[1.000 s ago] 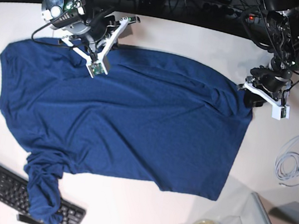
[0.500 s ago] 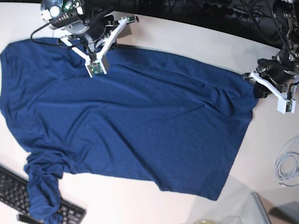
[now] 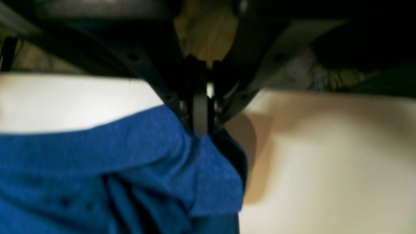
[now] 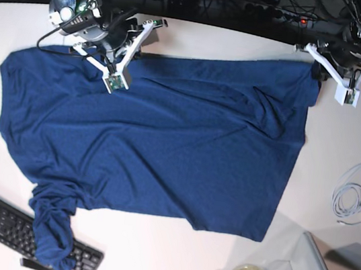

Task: Layout the t-shirt on the table in an organized manner, then fold the t-shirt properly
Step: 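Regrasp the shoulder corners of the blue shirt with both grippers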

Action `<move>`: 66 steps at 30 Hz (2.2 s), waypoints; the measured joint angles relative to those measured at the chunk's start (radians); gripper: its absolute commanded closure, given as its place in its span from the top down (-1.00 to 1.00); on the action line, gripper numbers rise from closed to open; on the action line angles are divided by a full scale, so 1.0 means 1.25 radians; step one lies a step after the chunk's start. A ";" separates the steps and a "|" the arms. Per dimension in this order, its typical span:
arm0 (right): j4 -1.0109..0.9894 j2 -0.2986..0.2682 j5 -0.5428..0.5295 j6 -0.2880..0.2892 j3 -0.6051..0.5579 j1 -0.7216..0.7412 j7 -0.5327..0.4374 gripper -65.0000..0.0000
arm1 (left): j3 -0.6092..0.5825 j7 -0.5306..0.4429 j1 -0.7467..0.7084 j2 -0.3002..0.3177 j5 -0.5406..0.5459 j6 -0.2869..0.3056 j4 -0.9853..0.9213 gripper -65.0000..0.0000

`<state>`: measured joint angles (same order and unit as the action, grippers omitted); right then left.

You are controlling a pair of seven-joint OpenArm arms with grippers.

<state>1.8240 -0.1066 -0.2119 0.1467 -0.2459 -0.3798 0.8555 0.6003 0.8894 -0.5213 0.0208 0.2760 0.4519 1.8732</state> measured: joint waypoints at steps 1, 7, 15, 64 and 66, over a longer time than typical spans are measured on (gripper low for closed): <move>0.000 0.000 0.000 0.000 0.000 0.000 0.000 -1.00 | 0.000 0.008 -0.011 -0.001 0.000 0.000 0.010 -1.00; 0.000 0.000 0.000 0.000 0.000 0.000 0.000 -1.00 | 0.010 0.035 -0.054 -0.001 0.002 0.001 0.046 -1.00; 0.000 0.002 0.000 0.000 0.000 0.000 0.000 -1.00 | 0.067 0.040 -0.053 0.001 0.004 -0.003 0.045 -1.00; 0.000 0.021 0.000 0.000 0.106 -0.016 -0.059 -1.00 | 0.153 0.093 0.402 -0.043 0.004 -0.114 -0.336 -1.00; 0.000 0.021 0.000 0.001 0.106 -0.016 -0.059 -1.00 | 0.157 0.093 0.404 -0.044 0.004 -0.114 -0.336 -1.00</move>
<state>1.8240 -0.0799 -0.2123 0.1474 -0.1131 -0.4000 0.7818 0.7963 1.0058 -0.0166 -0.0341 0.2813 0.3099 1.4532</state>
